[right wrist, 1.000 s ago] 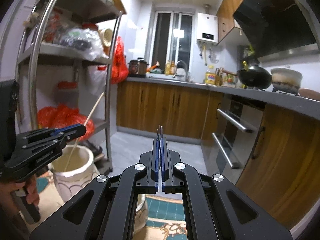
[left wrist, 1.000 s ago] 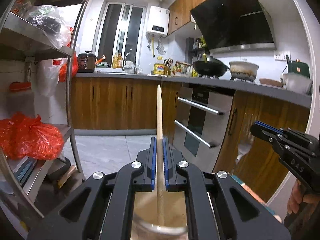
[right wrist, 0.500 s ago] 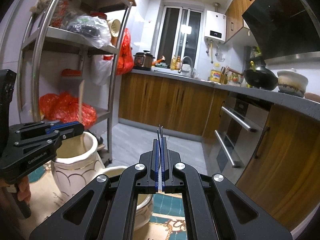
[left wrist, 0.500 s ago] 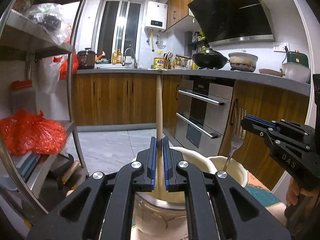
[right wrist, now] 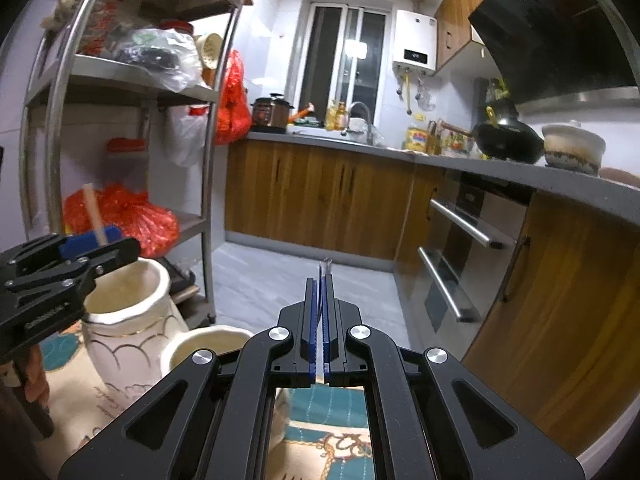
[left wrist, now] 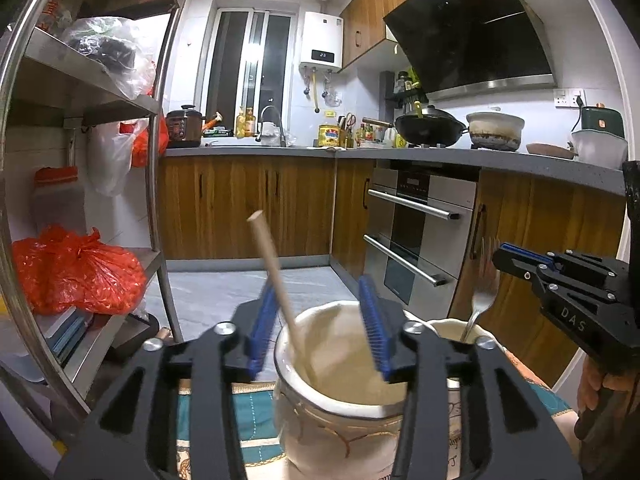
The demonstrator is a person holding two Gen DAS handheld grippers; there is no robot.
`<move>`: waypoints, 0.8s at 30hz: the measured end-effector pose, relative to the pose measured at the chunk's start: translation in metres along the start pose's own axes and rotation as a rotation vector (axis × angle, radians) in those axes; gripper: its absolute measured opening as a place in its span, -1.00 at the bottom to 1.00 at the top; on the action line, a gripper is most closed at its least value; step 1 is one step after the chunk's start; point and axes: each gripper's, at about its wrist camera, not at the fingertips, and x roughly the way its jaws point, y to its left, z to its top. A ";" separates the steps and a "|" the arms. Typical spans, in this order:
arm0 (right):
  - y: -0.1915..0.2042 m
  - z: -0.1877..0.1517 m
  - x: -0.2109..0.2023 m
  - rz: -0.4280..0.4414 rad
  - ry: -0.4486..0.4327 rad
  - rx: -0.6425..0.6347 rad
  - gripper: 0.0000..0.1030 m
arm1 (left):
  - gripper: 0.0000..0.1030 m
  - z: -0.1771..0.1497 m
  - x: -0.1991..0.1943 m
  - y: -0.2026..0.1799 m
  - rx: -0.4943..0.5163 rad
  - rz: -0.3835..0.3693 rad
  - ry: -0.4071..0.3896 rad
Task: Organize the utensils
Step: 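Drop the chopstick into the tall cup while the right tool drops the fork in the short cup, then move both open tools back to the utensils on the cloth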
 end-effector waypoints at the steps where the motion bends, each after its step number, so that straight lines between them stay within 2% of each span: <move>1: -0.002 0.000 0.001 0.002 0.002 0.007 -0.94 | -0.12 0.000 0.000 0.000 -0.003 -0.001 0.000; 7: -0.004 -0.001 0.001 -0.003 0.005 0.007 -0.93 | -0.01 0.000 0.000 0.003 -0.014 -0.002 0.004; 8: -0.004 -0.001 0.001 -0.001 0.005 0.009 -0.82 | 0.01 0.000 -0.001 0.003 -0.015 -0.001 0.003; 11: -0.006 -0.001 -0.001 0.015 -0.008 0.029 -0.27 | 0.11 0.002 -0.002 0.004 -0.020 0.001 -0.005; 13: -0.008 -0.001 -0.004 0.030 -0.023 0.041 -0.08 | 0.24 0.002 -0.003 0.004 -0.024 0.002 -0.011; 15: -0.010 0.000 -0.007 0.045 -0.034 0.051 0.32 | 0.31 0.003 -0.004 0.004 -0.028 0.003 -0.018; 18: -0.013 0.002 -0.011 0.097 -0.051 0.071 0.73 | 0.52 0.004 -0.007 0.005 -0.034 0.009 -0.032; 20: -0.014 0.003 -0.013 0.117 -0.055 0.082 0.89 | 0.61 0.004 -0.009 0.005 -0.038 0.011 -0.039; 24: -0.015 0.003 -0.013 0.107 -0.049 0.101 0.90 | 0.81 0.006 -0.011 0.006 -0.044 0.020 -0.052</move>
